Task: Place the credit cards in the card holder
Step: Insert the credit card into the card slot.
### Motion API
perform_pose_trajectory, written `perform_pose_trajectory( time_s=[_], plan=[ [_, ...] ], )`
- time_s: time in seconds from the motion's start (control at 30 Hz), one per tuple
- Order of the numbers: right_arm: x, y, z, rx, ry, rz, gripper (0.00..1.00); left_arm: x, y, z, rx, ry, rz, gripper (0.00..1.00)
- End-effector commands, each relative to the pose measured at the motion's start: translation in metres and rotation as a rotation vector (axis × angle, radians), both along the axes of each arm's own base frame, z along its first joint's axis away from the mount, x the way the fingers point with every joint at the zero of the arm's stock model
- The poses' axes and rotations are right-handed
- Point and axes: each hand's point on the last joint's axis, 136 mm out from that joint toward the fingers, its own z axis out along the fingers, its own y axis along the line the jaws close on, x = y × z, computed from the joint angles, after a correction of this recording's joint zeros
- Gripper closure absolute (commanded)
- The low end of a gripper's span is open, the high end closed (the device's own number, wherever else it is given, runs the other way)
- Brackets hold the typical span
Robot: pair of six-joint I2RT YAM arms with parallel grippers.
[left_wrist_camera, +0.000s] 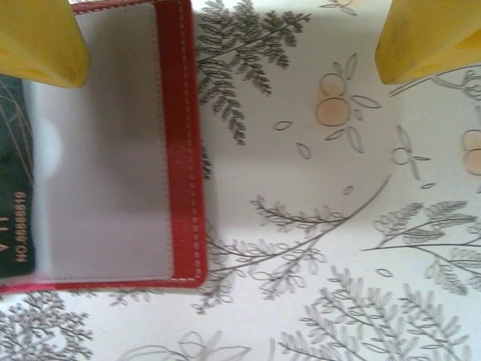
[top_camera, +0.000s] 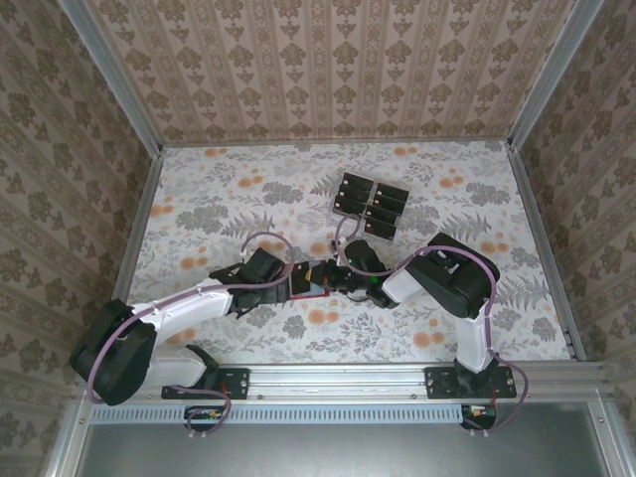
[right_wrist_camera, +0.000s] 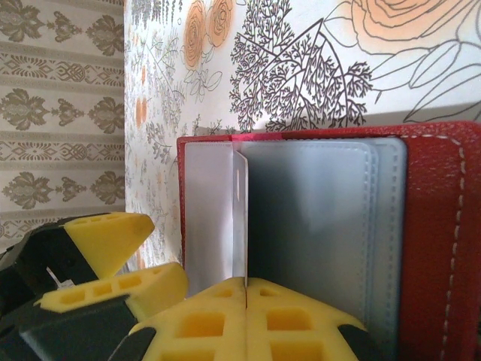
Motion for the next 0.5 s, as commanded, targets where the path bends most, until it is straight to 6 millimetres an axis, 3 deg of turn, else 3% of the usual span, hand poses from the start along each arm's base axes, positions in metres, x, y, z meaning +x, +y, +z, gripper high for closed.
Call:
perform_pose_trajectory(
  time_s=[0.0,0.3,0.47],
  plan=[
    [0.005,-0.002,-0.008,-0.022,0.011,-0.028,1.0,-0.001,0.018,0.0,0.032,0.004,0.073,0.0],
    [0.006,-0.002,-0.002,-0.013,0.003,-0.026,1.0,-0.004,0.019,-0.018,0.007,0.052,0.089,0.0],
    [0.006,-0.001,0.013,0.008,-0.025,-0.02,1.0,-0.006,0.018,-0.023,0.009,0.069,0.088,0.0]
  ],
)
